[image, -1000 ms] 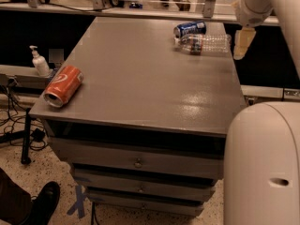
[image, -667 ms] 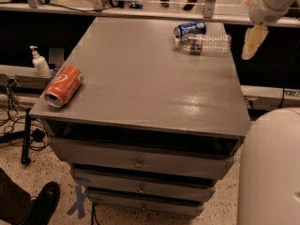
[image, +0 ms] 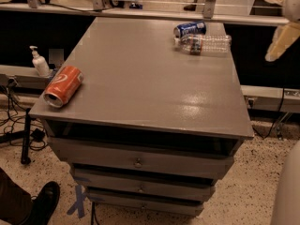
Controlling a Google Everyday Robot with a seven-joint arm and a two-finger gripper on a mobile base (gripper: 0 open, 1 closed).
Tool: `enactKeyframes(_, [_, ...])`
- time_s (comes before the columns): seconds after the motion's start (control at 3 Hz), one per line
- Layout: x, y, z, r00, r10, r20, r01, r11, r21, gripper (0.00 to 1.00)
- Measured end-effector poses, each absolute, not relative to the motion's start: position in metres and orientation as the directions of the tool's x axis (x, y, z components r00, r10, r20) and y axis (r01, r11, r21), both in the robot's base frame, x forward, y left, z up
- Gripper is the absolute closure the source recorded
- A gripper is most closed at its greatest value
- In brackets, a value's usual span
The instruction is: Move water bottle near pepsi can
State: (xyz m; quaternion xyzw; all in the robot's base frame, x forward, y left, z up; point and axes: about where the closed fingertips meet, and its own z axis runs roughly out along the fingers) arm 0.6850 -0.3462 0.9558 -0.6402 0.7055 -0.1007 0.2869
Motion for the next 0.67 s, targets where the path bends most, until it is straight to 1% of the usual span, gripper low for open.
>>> enactKeyframes(0.33, [0.6596,-0.3574,0.9646,0.042,-0.924,-0.379,-0.842,0.172,-0.512,0.0])
enactKeyframes(0.67, [0.6598,-0.3574,0.9644,0.042,-0.924,-0.379,-0.841,0.172,-0.512,0.0])
